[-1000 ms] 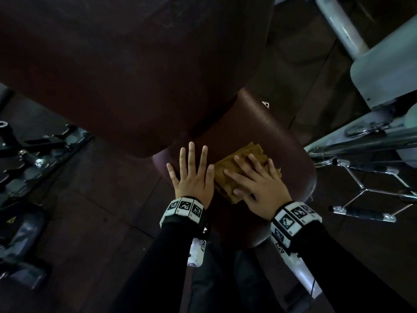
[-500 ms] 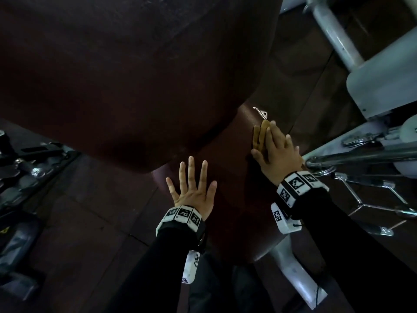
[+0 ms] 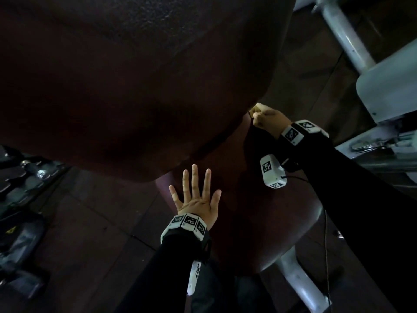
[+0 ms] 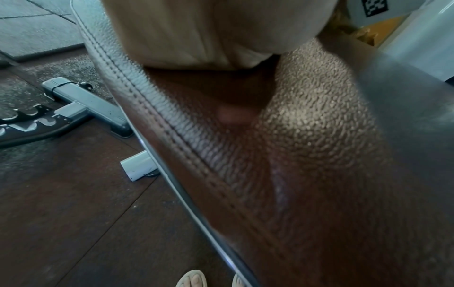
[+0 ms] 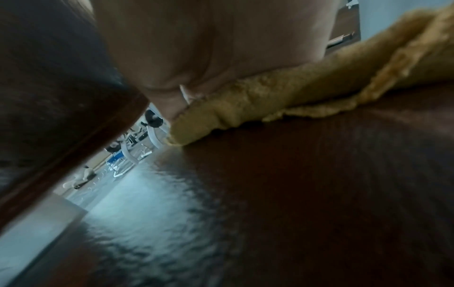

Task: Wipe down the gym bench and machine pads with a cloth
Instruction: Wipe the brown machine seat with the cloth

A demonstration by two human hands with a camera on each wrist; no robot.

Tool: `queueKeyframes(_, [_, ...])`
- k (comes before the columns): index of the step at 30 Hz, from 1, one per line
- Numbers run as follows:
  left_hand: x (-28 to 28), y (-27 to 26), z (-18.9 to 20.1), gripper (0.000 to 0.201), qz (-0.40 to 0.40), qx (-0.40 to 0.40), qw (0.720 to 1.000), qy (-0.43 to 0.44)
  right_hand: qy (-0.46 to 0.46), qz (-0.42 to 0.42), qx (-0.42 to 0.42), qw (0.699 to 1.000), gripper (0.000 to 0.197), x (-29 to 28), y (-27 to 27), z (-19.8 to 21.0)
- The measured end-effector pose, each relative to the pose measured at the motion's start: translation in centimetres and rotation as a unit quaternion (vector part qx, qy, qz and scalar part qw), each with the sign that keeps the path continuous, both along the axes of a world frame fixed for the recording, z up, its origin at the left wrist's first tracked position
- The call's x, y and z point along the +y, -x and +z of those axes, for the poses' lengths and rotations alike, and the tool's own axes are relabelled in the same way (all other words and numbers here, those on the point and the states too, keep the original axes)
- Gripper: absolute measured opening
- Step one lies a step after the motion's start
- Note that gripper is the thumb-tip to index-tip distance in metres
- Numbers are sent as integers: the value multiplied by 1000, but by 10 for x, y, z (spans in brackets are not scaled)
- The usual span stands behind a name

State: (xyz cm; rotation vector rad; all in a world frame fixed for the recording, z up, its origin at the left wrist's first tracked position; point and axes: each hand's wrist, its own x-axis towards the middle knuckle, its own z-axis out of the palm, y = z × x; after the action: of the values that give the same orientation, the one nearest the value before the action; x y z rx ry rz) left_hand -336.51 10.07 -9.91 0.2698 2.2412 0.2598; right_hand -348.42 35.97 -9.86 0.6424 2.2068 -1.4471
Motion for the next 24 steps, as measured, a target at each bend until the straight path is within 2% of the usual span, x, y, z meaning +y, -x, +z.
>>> queueKeyframes(3, [0,0,0,56,1,3,1000,4,104,-11,22,994,29,2,-8,-1])
queueKeyframes(5, [1,0,0,55,0,4,1000,8,104,-56,27,993,28,9,-24,-7])
queueKeyframes(7, [1,0,0,55,1,2,1000,10,66,-94,11,993,34,21,-45,-14])
queueKeyframes(9, [2,0,-1,55,3,-2,1000,13,90,-135,11,987,34,32,-69,-14])
queueKeyframes(12, [3,1,-1,54,6,-8,1000,19,112,-152,22,982,30,34,-83,-13])
queueKeyframes(14, [3,1,-1,54,7,-9,1000,22,79,-139,27,987,30,28,-70,-17])
queueKeyframes(17, [4,1,-1,54,5,-6,1000,26,0,-65,9,998,34,21,-38,-25])
queueKeyframes(19, [4,1,-1,54,6,-2,1000,28,-16,-43,-15,999,30,19,-24,-25])
queueKeyframes(22, [5,1,0,54,7,1,999,33,-24,-31,8,999,32,18,-34,-20])
queueKeyframes(24, [5,1,1,54,7,0,999,37,-101,-7,24,995,37,22,-59,-18])
